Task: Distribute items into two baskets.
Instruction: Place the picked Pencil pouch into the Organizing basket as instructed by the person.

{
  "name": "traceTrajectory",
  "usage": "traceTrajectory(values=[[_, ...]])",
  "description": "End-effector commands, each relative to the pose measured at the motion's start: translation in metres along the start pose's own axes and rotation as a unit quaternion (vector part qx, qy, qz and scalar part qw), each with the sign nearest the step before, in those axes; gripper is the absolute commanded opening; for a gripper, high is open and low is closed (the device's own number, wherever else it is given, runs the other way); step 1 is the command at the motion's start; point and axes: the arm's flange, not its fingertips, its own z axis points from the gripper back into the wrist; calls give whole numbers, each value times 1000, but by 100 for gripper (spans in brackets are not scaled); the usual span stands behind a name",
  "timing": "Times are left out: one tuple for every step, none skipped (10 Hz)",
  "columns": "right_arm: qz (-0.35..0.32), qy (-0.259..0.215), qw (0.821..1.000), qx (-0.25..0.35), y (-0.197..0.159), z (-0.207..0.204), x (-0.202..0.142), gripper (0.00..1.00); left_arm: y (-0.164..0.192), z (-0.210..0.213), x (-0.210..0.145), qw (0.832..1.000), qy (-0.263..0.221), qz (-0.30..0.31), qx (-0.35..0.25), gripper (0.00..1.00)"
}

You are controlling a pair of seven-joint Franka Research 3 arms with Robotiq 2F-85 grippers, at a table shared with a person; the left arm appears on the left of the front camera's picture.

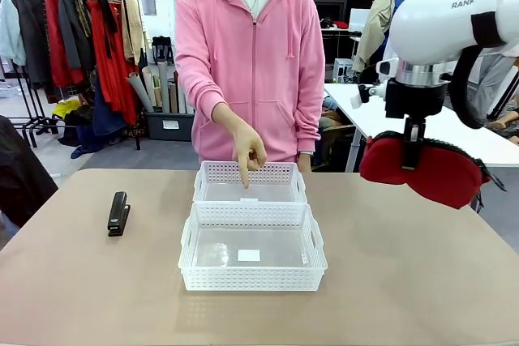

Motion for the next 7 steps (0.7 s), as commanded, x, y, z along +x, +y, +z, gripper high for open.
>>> traceTrajectory(values=[[43, -20, 999, 10, 21, -8, 7, 0, 2, 0, 0, 1000, -12, -7, -8, 100], [57, -20, 998, 14, 31, -11, 14, 0, 2, 0, 0, 1000, -12, -7, -8, 100], [71, -23, 997, 14, 42, -14, 22, 0, 2, 0, 0, 1000, -12, -7, -8, 100], [79, -27, 996, 14, 51, -16, 28, 0, 2, 0, 0, 1000, -12, -7, -8, 100], [86, -33, 996, 14, 58, -19, 36, 0, 2, 0, 0, 1000, -12, -7, -8, 100], [96, -39, 994, 17, 65, -23, 46, 0, 2, 0, 0, 1000, -12, -7, -8, 100], [108, -49, 993, 21, 72, -25, 55, 0, 2, 0, 0, 1000, -12, -7, -8, 100]])
